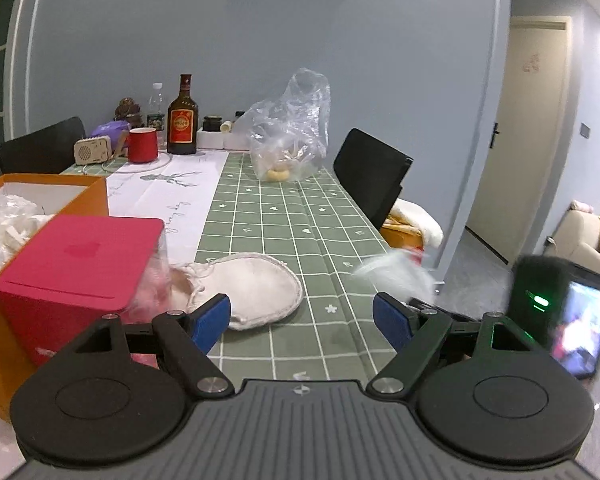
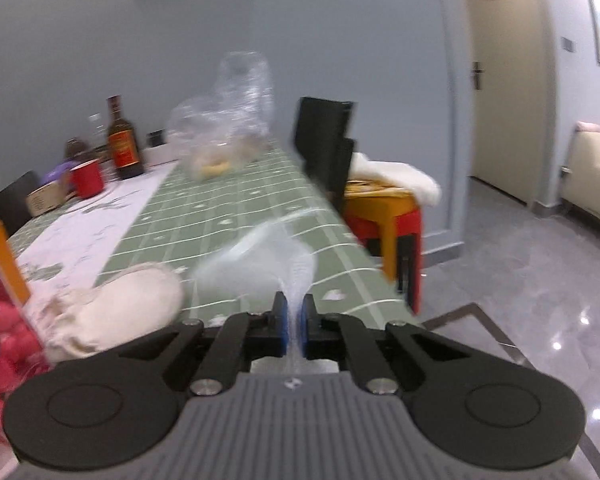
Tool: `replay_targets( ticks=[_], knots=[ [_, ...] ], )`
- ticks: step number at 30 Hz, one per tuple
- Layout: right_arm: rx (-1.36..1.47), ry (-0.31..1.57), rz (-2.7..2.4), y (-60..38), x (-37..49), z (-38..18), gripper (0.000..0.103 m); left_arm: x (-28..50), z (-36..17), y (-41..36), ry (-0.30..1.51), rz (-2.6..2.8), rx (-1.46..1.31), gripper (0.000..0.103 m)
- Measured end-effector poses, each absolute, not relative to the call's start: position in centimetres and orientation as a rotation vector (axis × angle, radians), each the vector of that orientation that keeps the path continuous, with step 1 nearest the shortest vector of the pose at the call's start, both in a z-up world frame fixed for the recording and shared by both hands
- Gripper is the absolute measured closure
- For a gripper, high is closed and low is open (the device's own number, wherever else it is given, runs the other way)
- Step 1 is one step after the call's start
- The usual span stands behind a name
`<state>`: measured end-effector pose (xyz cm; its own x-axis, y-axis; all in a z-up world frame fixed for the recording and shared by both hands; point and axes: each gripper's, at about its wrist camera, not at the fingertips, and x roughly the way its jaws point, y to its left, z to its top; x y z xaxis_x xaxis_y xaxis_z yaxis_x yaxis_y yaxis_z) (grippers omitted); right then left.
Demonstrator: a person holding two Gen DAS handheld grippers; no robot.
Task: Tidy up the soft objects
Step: 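Move the left tool down over the beige round cloth pouch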
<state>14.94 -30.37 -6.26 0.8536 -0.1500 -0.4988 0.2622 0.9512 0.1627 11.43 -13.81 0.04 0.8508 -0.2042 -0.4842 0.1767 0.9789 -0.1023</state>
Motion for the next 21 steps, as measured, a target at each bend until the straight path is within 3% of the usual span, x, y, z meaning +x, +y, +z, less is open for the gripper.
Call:
replay_targets(
  ticks=[21],
  knots=[
    [0.231,0.553,-0.268,-31.3,15.2,-6.9,0.1,20.2,-3.8,-18.6,0.529,0.143,-0.109,0.008]
  ],
)
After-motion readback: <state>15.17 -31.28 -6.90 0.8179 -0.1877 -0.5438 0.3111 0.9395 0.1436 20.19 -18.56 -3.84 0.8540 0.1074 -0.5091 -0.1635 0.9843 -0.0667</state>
